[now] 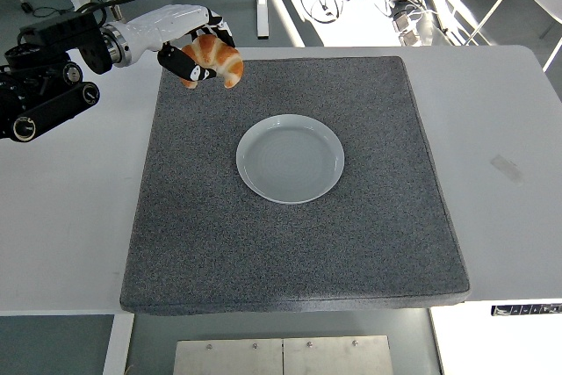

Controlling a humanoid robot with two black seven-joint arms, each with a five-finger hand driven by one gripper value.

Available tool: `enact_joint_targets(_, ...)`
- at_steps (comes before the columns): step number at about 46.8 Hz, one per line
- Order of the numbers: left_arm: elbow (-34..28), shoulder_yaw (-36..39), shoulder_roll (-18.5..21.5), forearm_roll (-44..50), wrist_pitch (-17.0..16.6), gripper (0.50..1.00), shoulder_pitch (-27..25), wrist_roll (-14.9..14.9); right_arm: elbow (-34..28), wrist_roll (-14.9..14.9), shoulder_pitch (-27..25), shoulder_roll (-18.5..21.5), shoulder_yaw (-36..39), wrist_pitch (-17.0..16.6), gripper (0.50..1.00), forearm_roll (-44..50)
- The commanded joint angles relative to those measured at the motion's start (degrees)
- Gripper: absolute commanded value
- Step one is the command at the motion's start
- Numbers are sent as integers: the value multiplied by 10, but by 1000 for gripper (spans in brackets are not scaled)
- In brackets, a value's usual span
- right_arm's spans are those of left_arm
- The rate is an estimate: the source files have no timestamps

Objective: Place the bread on the plate

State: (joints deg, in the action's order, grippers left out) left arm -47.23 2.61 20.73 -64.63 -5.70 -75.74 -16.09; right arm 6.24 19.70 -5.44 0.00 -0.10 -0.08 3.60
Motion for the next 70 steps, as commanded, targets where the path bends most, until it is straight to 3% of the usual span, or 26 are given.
enact_joint_targets(1,2,0,-21,0,0,500,0,0,0,0,0,0,0,0,1000,0)
enact_joint_targets(20,37,46,-130,-1,2,500,-13,-11,0,0,0,0,0,0,1000,0)
enact_joint_targets(32,43,64,-167,-1,3,500,-13,-25,0,0,0,0,0,0,1000,0)
enact_joint_targets(55,101,107,-207,1,21,500,-6,-25,0,0,0,0,0,0,1000,0)
enact_joint_targets(70,115,119,-207,2,19,500,15,-29,0,0,0,0,0,0,1000,0)
